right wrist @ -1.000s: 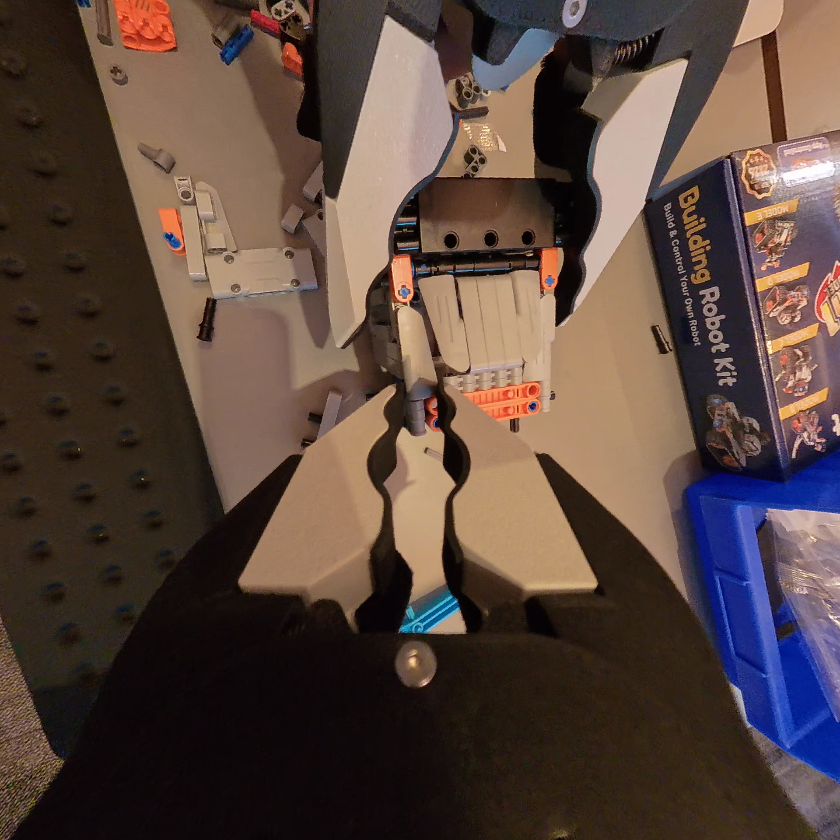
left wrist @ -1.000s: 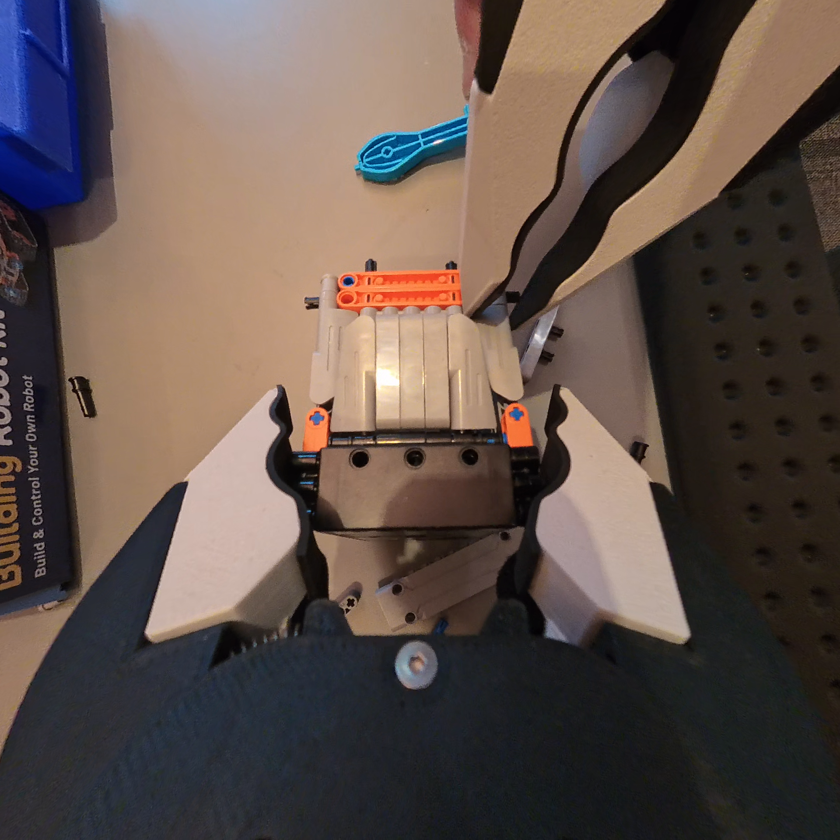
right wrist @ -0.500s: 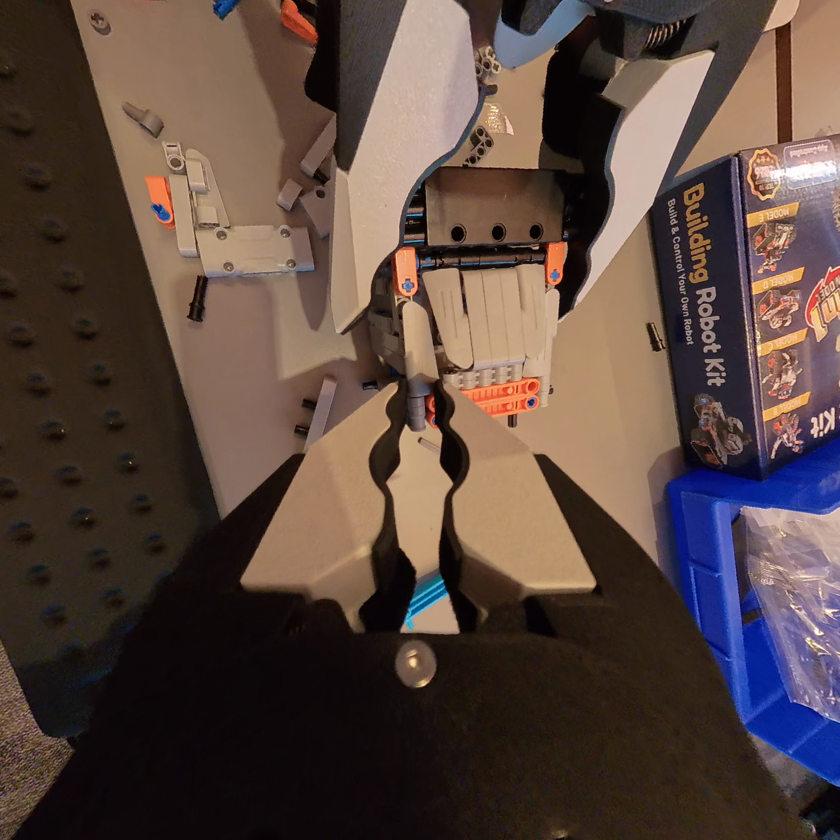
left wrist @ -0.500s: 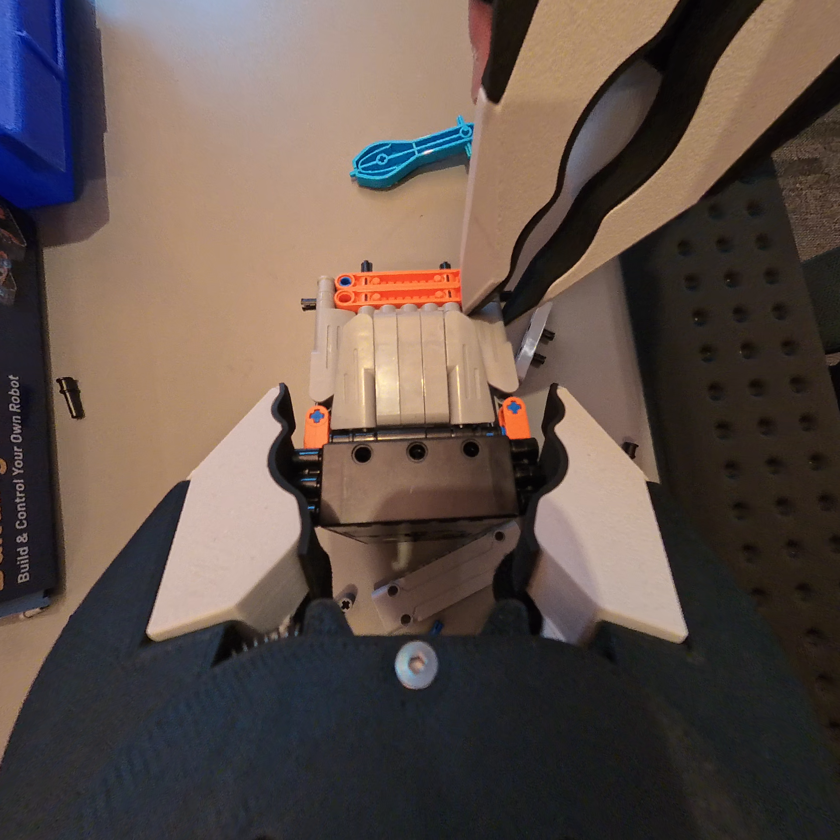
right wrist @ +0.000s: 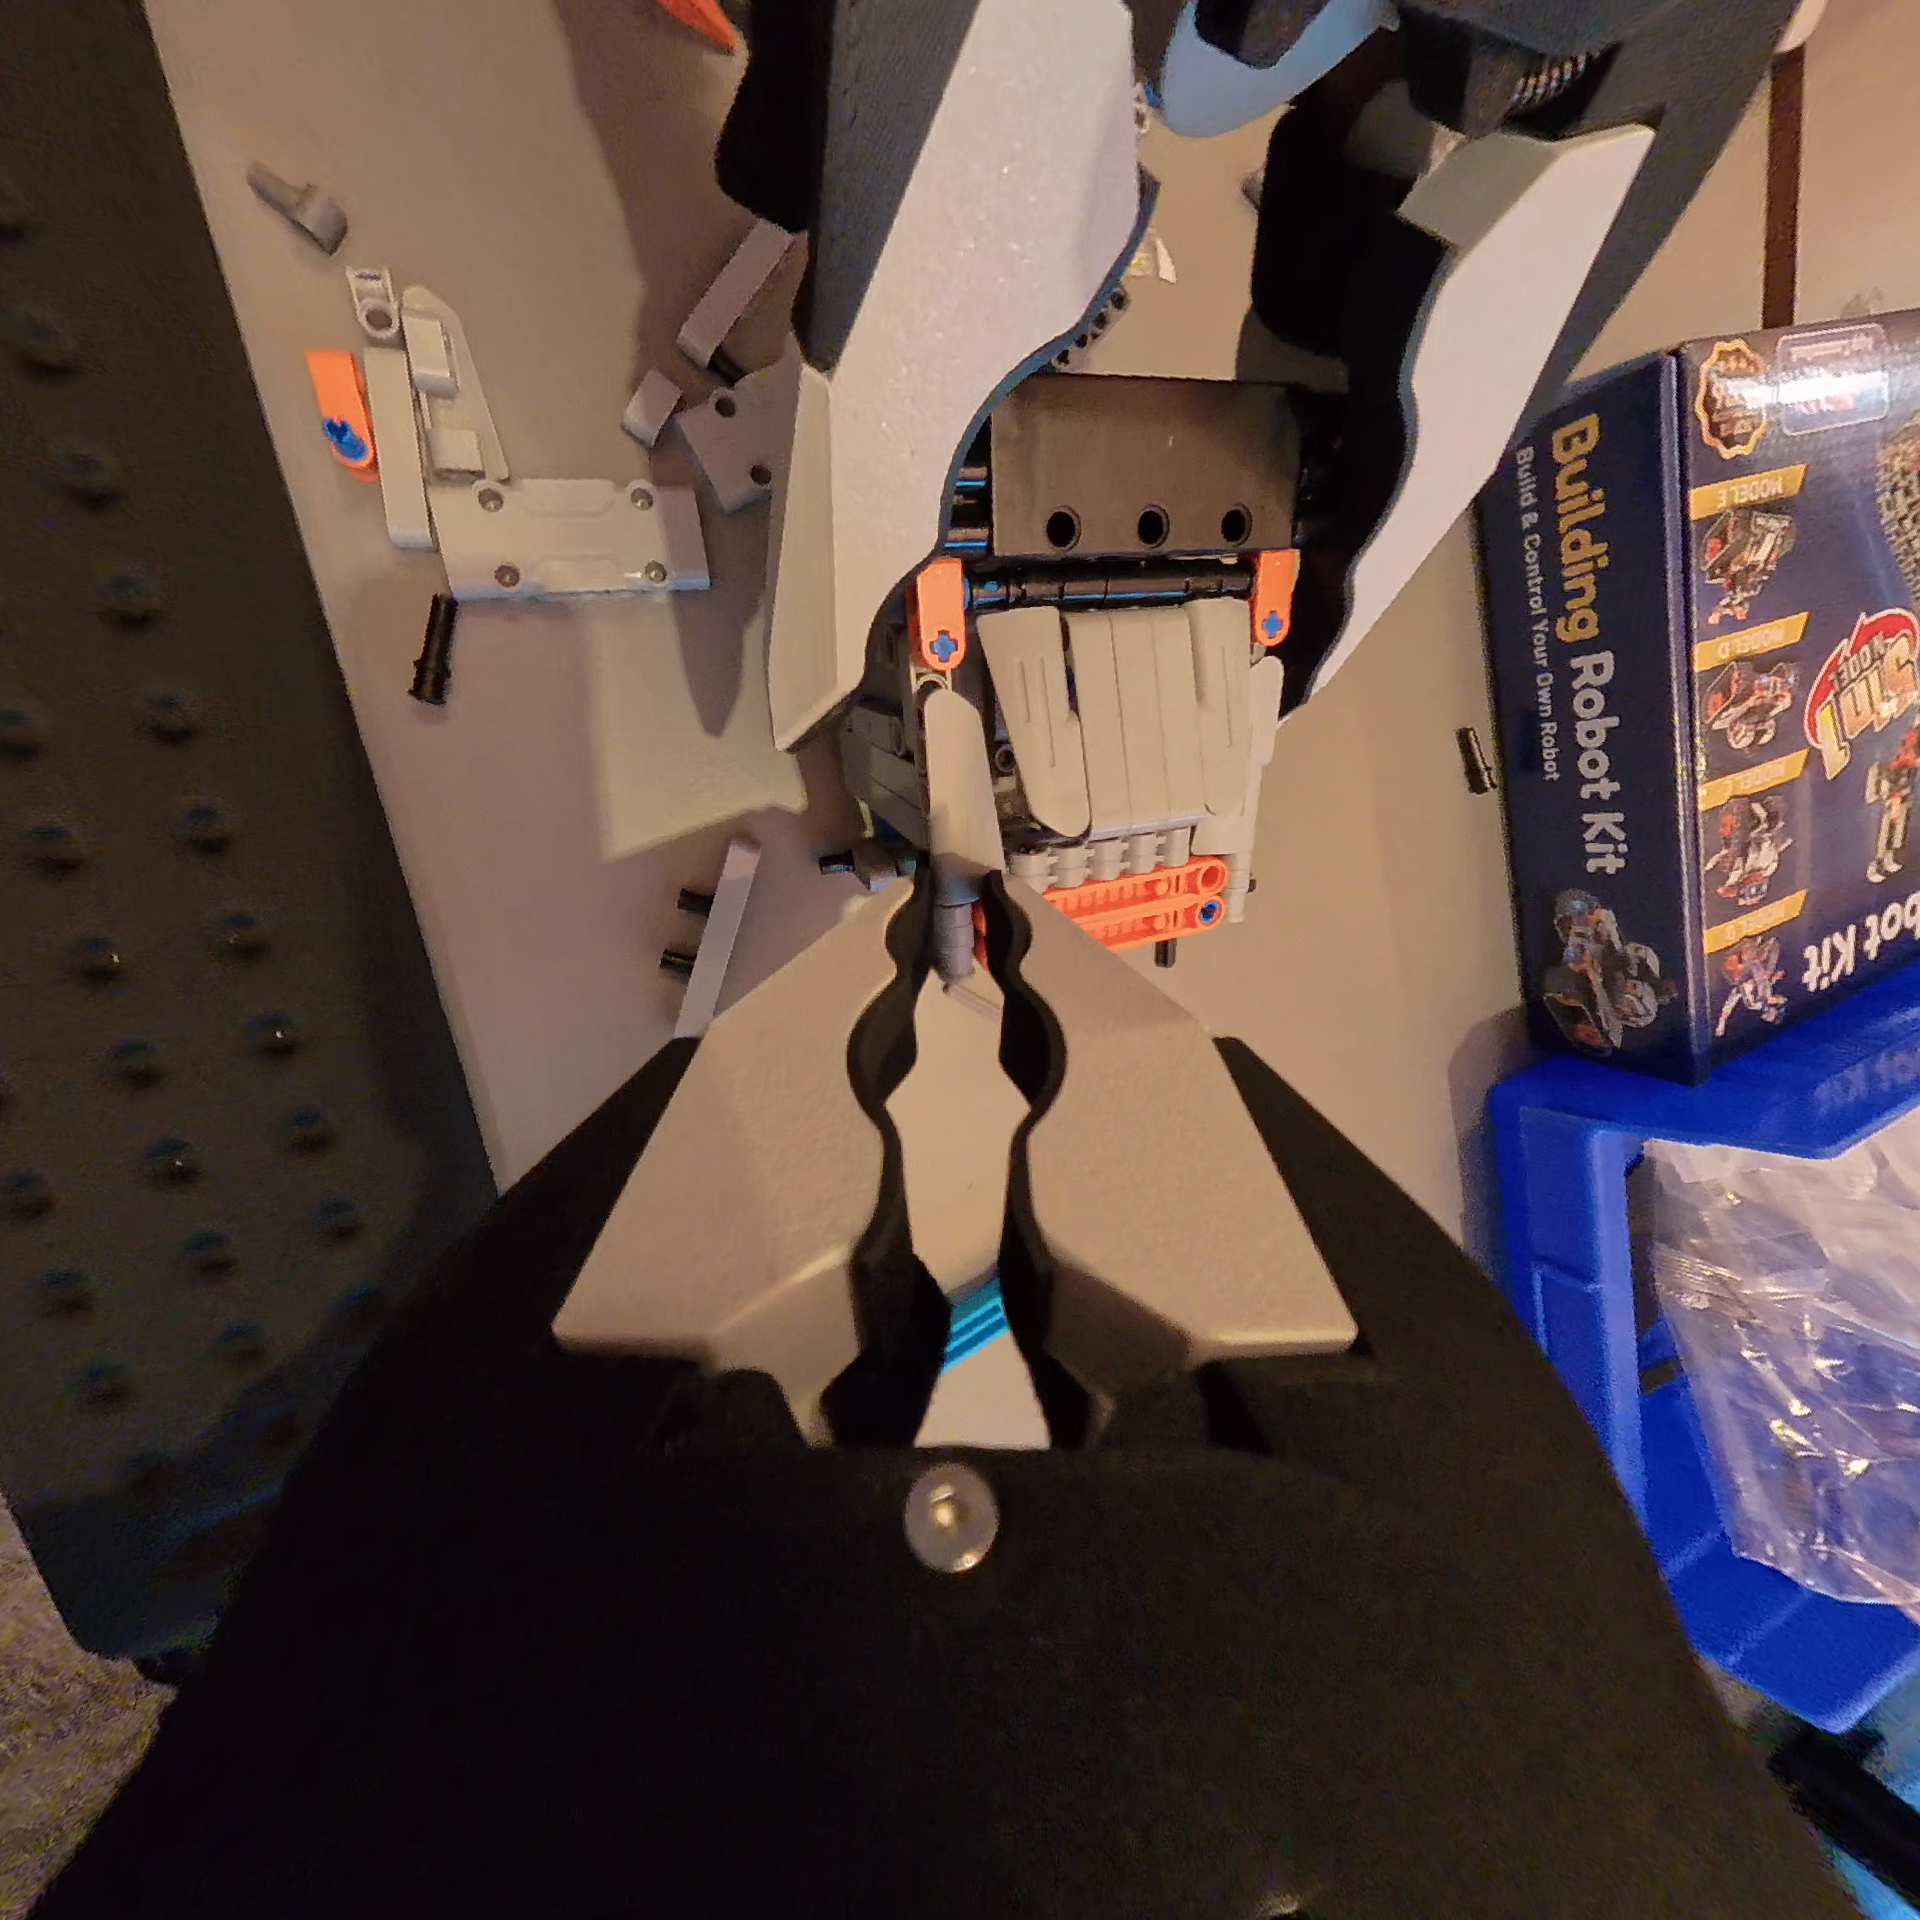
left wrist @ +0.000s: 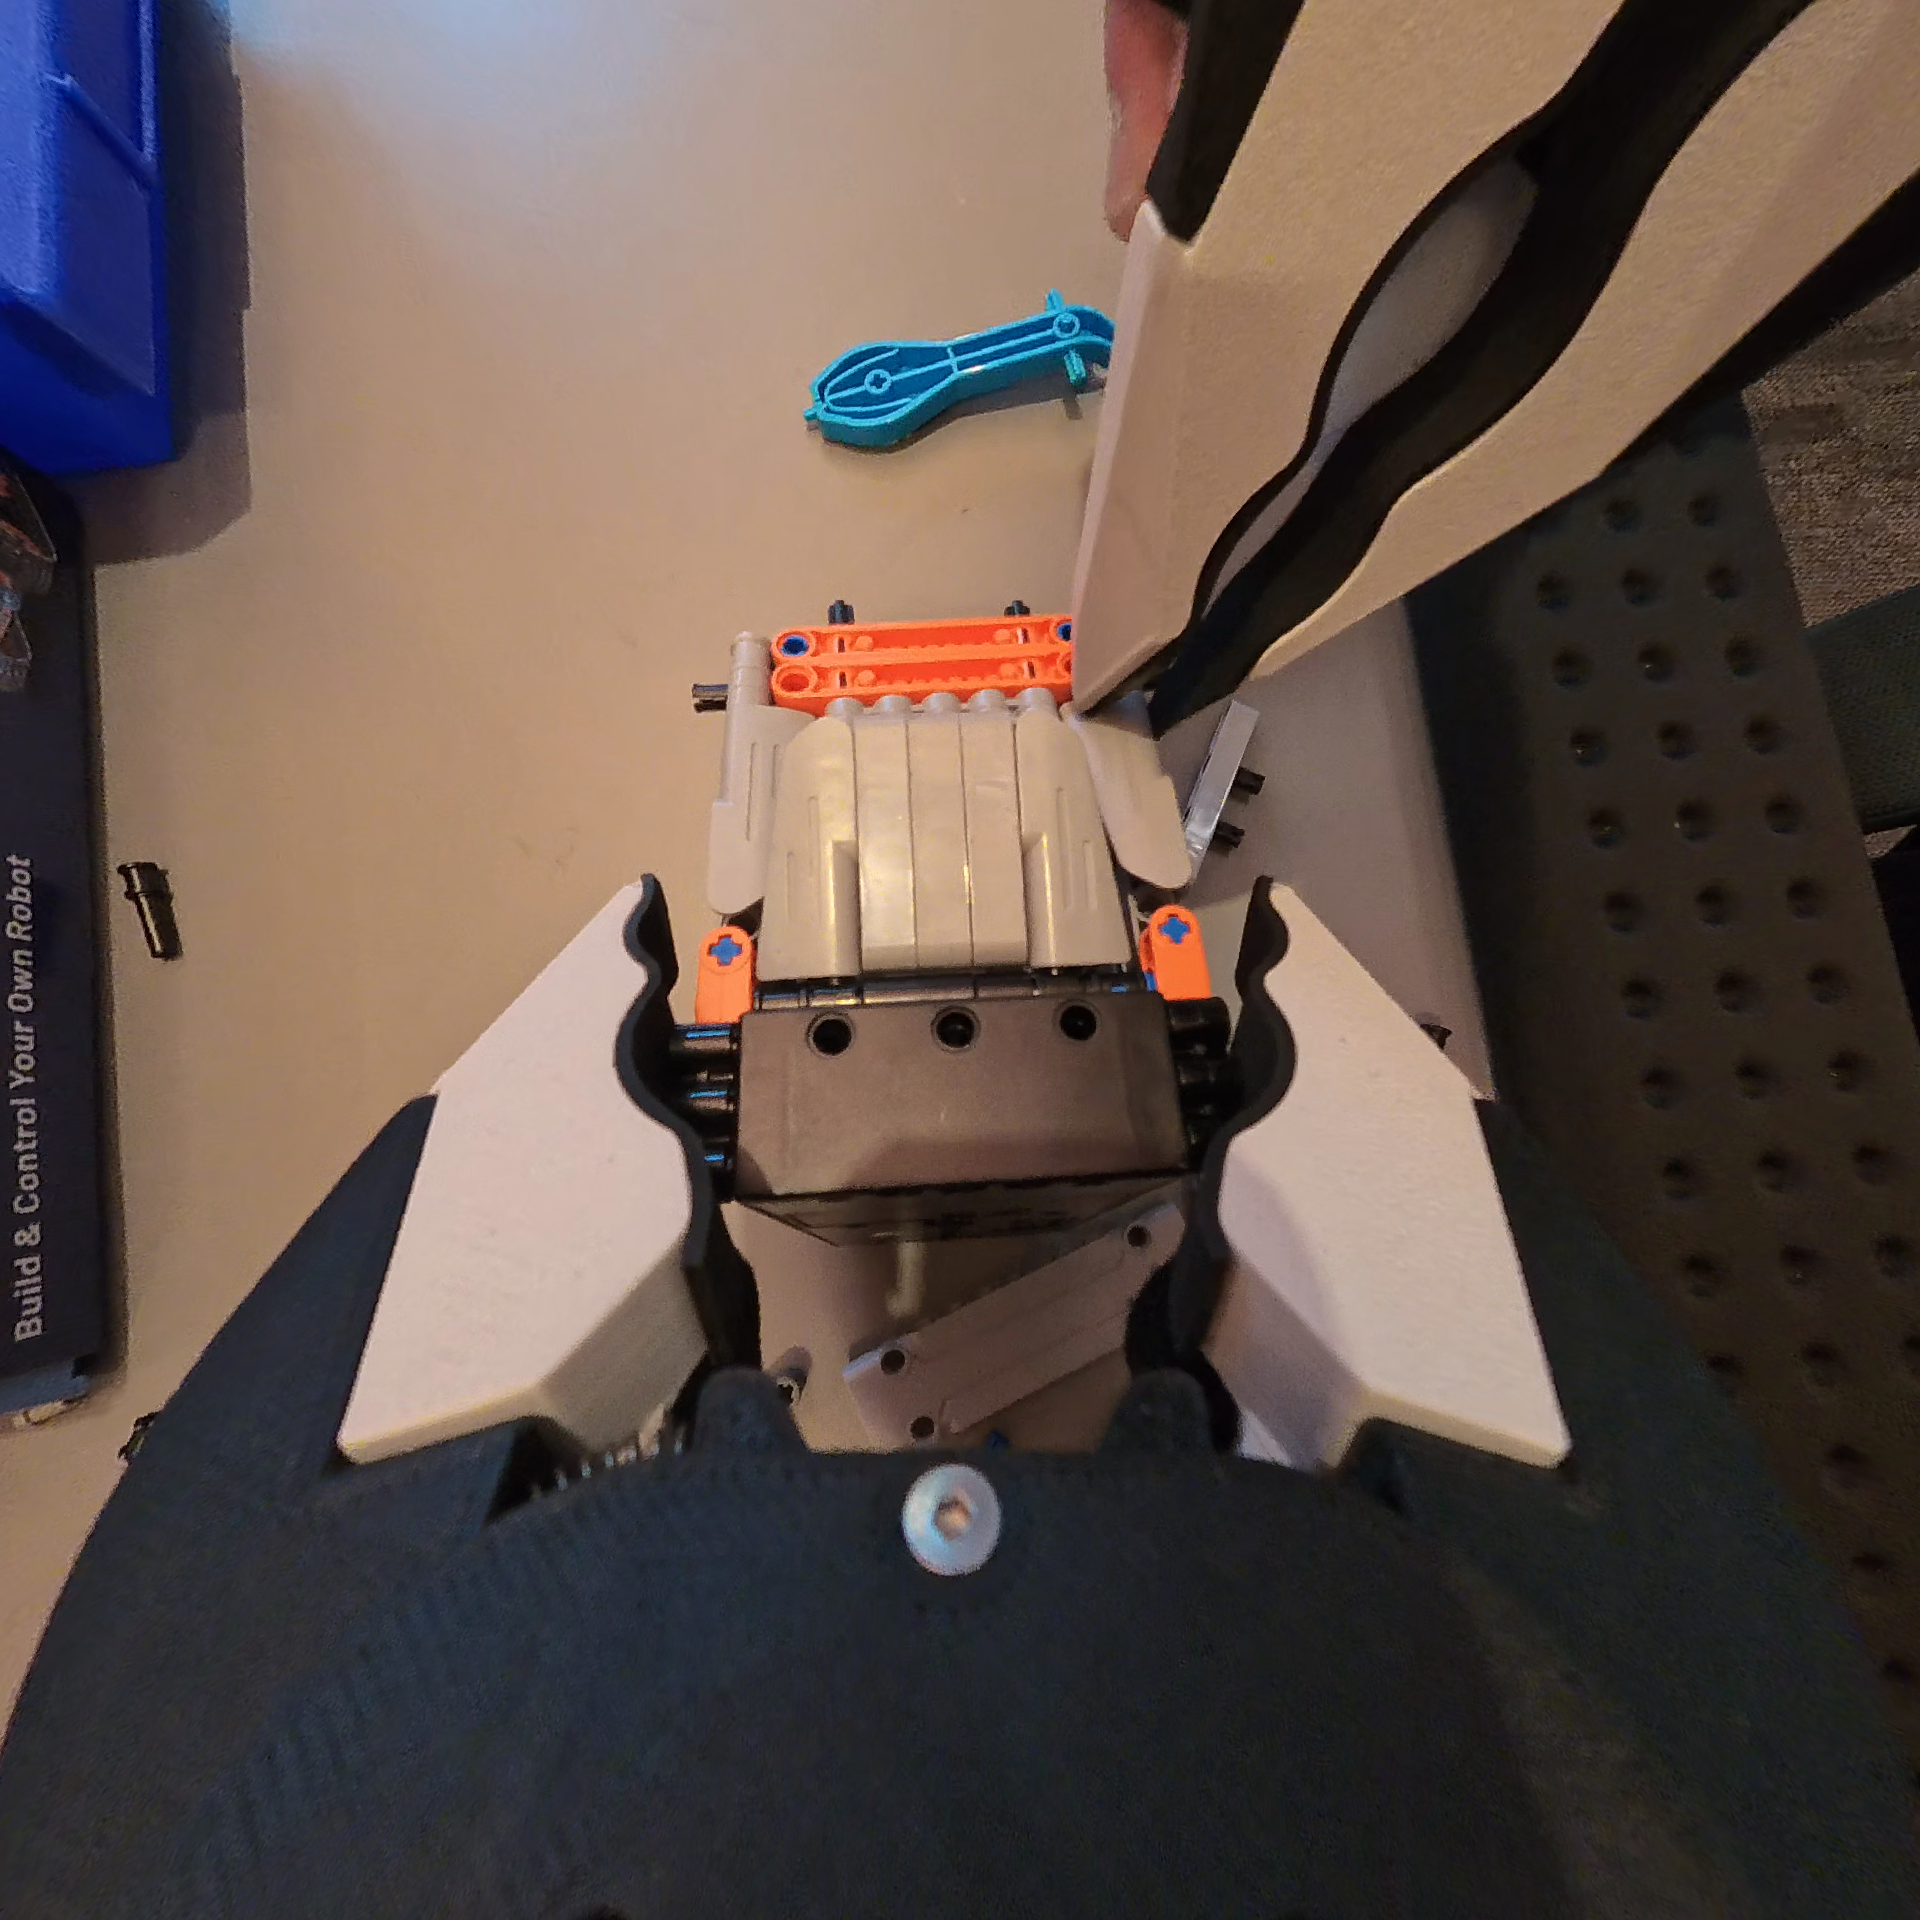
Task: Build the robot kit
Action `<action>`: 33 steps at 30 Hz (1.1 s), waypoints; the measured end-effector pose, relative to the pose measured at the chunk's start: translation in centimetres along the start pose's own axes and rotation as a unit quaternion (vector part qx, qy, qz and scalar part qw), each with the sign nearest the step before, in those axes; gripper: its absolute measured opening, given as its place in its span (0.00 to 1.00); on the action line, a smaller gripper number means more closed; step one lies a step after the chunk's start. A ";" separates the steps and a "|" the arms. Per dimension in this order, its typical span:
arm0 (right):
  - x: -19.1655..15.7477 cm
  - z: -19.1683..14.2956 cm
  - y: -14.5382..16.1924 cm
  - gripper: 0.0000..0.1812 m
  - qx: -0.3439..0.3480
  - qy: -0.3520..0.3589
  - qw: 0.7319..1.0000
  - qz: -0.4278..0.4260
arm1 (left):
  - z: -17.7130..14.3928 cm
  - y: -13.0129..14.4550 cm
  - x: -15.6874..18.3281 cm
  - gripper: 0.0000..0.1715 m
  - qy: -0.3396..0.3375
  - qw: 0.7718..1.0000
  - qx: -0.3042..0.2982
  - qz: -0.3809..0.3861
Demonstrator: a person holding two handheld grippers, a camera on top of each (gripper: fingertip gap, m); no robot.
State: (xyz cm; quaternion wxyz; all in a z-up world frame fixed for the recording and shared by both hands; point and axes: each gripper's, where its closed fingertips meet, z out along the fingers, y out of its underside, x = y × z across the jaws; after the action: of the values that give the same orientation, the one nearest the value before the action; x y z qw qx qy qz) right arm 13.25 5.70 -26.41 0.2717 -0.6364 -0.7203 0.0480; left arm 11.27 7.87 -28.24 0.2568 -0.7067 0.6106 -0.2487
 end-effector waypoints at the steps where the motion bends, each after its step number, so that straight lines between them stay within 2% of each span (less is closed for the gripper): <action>1: 0.0 0.0 -0.1 0.05 0.004 0.005 1.000 0.005 | 0.0 0.0 0.0 0.62 0.001 1.000 0.003 -0.002; 4: -0.2 0.1 -0.4 0.05 0.029 0.010 0.999 0.018 | 0.1 0.0 0.1 0.64 -0.007 1.000 -0.001 0.004; 6: -0.2 0.2 -0.7 0.05 0.042 0.012 0.999 0.027 | 0.7 0.1 -0.1 0.73 -0.026 0.999 -0.021 0.013; 10: 0.0 0.3 -0.7 0.05 0.052 0.027 0.997 0.040 | 0.4 0.1 -1.0 0.67 -0.049 0.999 -0.023 -0.001; 16: 0.1 0.3 -0.8 0.05 0.079 0.047 0.994 0.065 | 0.2 0.1 -1.4 0.65 -0.067 0.997 -0.027 -0.002; 18: 0.1 0.1 -1.0 0.09 0.092 0.059 0.991 0.074 | 0.1 -0.1 -1.3 0.64 -0.069 0.997 -0.019 -0.001; 19: -0.1 0.1 -1.1 0.11 0.098 0.059 0.990 0.078 | 0.0 0.0 -1.4 0.64 -0.073 0.997 -0.022 0.003; 23: -0.1 0.3 -1.2 0.07 0.113 0.066 0.988 0.087 | -0.2 -0.7 -1.2 0.67 -0.086 0.995 -0.033 0.035; 25: -0.2 0.3 -1.4 0.05 0.114 0.060 0.988 0.082 | -0.1 -0.9 -1.0 0.69 -0.091 0.992 -0.059 0.058; 27: -0.3 0.3 -1.5 0.05 0.107 0.060 0.990 0.075 | 0.3 0.4 -1.3 0.71 -0.097 0.986 -0.120 0.067; 33: -0.3 0.3 -1.3 0.06 0.109 0.065 0.989 0.072 | 0.7 0.1 -1.6 0.65 -0.096 0.984 -0.130 0.076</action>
State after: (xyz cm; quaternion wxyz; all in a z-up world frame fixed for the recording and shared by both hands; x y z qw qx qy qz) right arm 11.94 5.25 -26.26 0.3812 -0.6552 -0.6439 0.1042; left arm 11.44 9.51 -28.88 0.2378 -0.7062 0.6623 -0.0781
